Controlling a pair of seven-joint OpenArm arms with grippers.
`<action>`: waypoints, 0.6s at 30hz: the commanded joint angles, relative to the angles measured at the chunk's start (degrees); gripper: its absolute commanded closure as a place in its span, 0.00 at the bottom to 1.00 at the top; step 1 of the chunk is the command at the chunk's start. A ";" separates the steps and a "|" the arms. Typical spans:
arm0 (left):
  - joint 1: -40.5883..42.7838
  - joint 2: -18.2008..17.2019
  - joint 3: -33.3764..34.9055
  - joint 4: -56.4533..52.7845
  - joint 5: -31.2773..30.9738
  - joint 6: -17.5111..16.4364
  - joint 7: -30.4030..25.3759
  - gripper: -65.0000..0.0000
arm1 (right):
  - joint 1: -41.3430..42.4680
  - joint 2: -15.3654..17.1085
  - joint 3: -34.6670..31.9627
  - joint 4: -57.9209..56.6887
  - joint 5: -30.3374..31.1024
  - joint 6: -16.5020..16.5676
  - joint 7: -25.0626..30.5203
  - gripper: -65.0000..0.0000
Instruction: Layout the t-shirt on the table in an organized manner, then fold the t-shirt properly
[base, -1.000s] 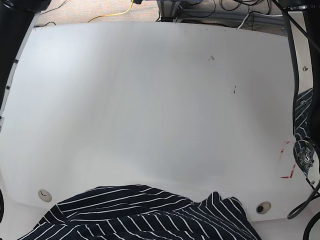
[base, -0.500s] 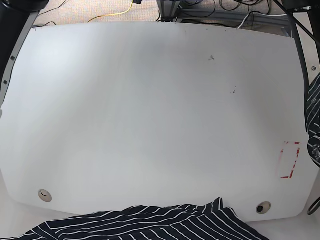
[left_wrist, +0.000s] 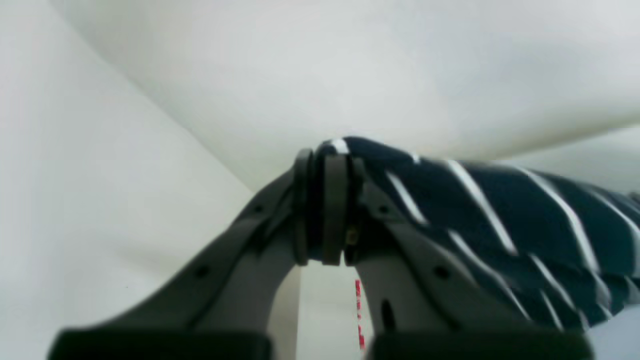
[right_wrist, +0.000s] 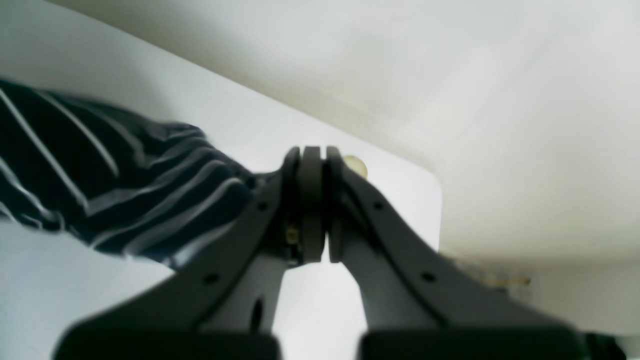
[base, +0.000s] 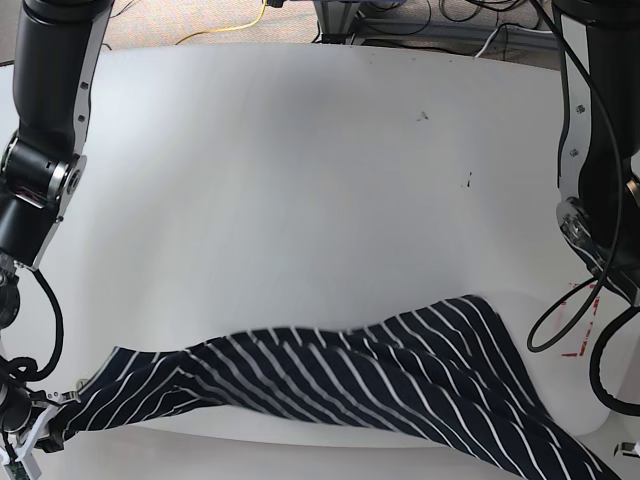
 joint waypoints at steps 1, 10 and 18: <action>0.24 -0.59 -0.15 3.66 0.02 0.40 -0.75 1.00 | -1.96 0.11 2.10 4.92 -0.36 -0.50 -0.24 1.00; 12.11 -0.42 -0.24 11.30 -0.07 0.40 0.30 1.00 | -12.78 -3.67 6.50 17.49 -0.80 -0.50 -5.52 1.00; 21.96 -0.68 -1.12 14.73 -0.16 0.40 1.62 1.00 | -23.42 -5.25 10.10 24.70 -0.80 -0.50 -6.48 1.00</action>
